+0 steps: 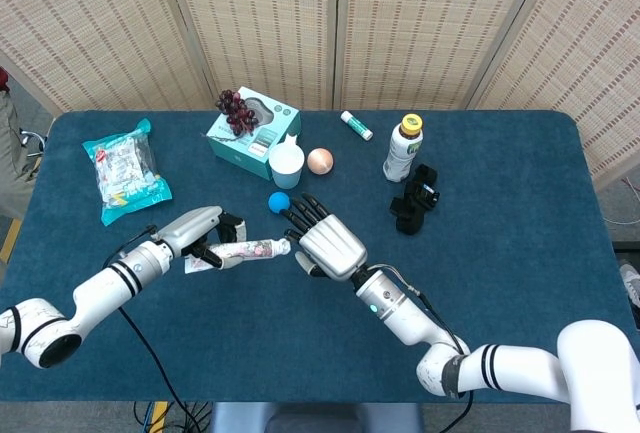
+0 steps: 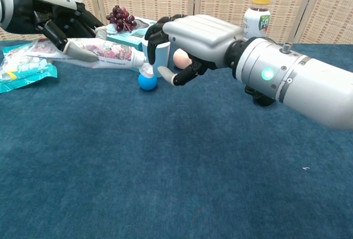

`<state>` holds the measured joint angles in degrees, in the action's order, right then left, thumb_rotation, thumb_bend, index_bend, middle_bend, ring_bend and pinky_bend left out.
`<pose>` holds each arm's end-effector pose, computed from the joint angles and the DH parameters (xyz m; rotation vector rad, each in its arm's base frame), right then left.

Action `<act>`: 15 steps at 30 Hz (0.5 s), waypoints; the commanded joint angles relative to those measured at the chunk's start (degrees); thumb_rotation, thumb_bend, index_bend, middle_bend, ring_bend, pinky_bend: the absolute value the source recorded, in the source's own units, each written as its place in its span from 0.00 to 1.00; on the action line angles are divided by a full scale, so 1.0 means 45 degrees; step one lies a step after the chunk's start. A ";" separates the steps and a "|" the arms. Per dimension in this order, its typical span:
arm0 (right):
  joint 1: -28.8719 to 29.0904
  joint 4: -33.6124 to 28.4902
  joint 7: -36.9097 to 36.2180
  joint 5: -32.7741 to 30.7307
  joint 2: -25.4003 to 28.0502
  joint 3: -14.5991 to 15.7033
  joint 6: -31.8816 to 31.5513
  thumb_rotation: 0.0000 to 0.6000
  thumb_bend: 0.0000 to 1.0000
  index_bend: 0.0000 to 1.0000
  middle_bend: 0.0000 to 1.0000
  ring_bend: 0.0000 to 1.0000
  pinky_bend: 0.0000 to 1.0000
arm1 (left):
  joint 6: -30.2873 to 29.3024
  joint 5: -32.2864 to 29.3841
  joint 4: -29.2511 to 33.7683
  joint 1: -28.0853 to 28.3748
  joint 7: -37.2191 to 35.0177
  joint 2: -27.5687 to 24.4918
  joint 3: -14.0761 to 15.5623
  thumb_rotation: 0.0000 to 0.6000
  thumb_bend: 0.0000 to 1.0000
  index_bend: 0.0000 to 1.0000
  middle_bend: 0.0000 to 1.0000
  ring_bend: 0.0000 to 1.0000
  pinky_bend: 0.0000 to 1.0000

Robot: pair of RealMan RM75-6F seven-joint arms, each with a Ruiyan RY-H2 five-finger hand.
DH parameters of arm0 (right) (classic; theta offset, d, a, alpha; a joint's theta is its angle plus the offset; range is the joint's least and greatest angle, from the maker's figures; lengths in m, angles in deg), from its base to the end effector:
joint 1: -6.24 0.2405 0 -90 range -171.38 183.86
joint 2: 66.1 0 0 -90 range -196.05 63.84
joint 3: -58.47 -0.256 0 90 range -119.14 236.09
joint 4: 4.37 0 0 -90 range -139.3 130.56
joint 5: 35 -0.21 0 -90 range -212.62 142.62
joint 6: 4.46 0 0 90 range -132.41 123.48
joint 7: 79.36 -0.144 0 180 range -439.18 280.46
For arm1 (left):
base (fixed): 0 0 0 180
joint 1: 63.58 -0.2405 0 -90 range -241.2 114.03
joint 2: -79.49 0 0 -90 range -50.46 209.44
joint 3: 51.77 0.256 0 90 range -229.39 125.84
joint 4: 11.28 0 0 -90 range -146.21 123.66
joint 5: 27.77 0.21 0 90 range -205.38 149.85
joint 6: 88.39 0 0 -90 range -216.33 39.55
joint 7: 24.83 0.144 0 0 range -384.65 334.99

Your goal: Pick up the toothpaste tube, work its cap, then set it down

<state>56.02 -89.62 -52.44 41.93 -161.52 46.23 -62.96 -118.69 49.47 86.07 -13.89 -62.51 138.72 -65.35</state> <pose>-0.0474 -0.3296 -0.0376 2.0445 -0.5394 1.1723 -0.1169 0.3654 0.0934 -1.9191 -1.6188 -1.0514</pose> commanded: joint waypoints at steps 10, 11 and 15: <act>-0.0043 -0.0167 -0.0289 0.0063 0.0095 0.0060 -0.0087 0.77 0.47 0.40 0.15 0.00 0.00 | -0.0108 0.0062 0.0068 0.0010 -0.0068 -0.0118 0.0112 1.00 0.48 0.64 0.70 0.54 0.41; -0.0104 -0.0347 -0.0402 0.0110 0.0229 0.0053 -0.0169 0.78 0.47 0.40 0.15 0.00 0.00 | -0.0120 0.0075 0.0023 0.0011 0.0034 -0.0104 0.0164 1.00 0.48 0.64 0.70 0.54 0.41; -0.0381 -0.1175 -0.0574 0.0351 0.0952 0.0106 -0.0497 0.77 0.47 0.40 0.15 0.00 0.00 | -0.0148 0.0025 -0.0201 0.0023 0.0459 0.0052 0.0358 1.00 0.48 0.64 0.70 0.54 0.41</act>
<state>55.02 -93.30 -54.56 42.91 -158.73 46.57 -64.37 -119.29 49.69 85.50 -13.81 -60.89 138.68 -64.04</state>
